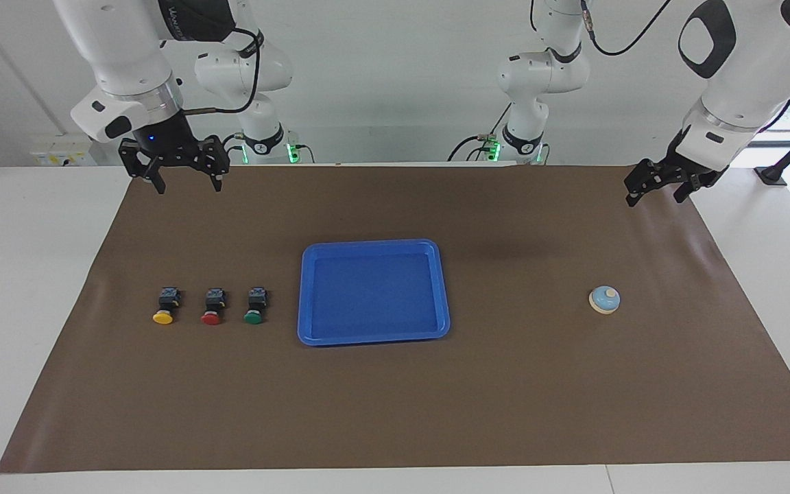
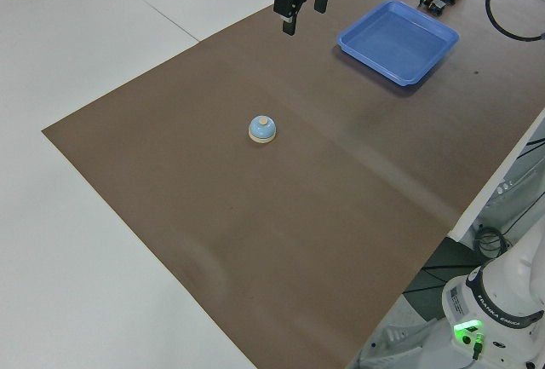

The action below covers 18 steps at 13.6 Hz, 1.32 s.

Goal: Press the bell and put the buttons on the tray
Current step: 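Move the left gripper toward the white bell, then press down on the white bell with the left gripper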

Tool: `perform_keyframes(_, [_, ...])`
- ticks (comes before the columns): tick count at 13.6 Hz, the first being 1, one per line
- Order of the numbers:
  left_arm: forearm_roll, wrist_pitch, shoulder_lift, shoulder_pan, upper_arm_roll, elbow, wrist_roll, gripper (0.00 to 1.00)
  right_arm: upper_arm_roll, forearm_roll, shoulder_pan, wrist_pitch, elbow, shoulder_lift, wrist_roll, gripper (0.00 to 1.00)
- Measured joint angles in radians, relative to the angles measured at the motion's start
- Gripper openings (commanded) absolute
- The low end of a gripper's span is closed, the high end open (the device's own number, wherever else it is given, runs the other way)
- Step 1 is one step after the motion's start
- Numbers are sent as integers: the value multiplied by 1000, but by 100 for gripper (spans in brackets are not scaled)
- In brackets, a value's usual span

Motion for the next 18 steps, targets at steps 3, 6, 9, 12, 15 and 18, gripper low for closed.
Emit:
perform_keyframes(3, [0, 0, 0, 0, -2, 0, 0, 100, 0, 0, 0, 0, 0, 0, 0, 100])
perform_keyframes(6, [0, 4, 0, 0, -1, 0, 0, 100, 0, 0, 0, 0, 0, 0, 0, 100])
perform_keyframes(9, [0, 57, -1, 0, 0, -16, -2, 0, 0, 0, 0, 0, 0, 0, 0, 100])
perform_keyframes(12, [0, 131, -9, 1, 2, -75, -3, 0, 0, 0, 0, 0, 0, 0, 0, 100])
perform_keyframes(15, [0, 180, -10, 15, 3, -118, -3, 0, 0, 0, 0, 0, 0, 0, 0, 100])
perform_keyframes(18, [0, 247, 24, 27, 4, -165, -3, 0, 0, 0, 0, 0, 0, 0, 0, 100])
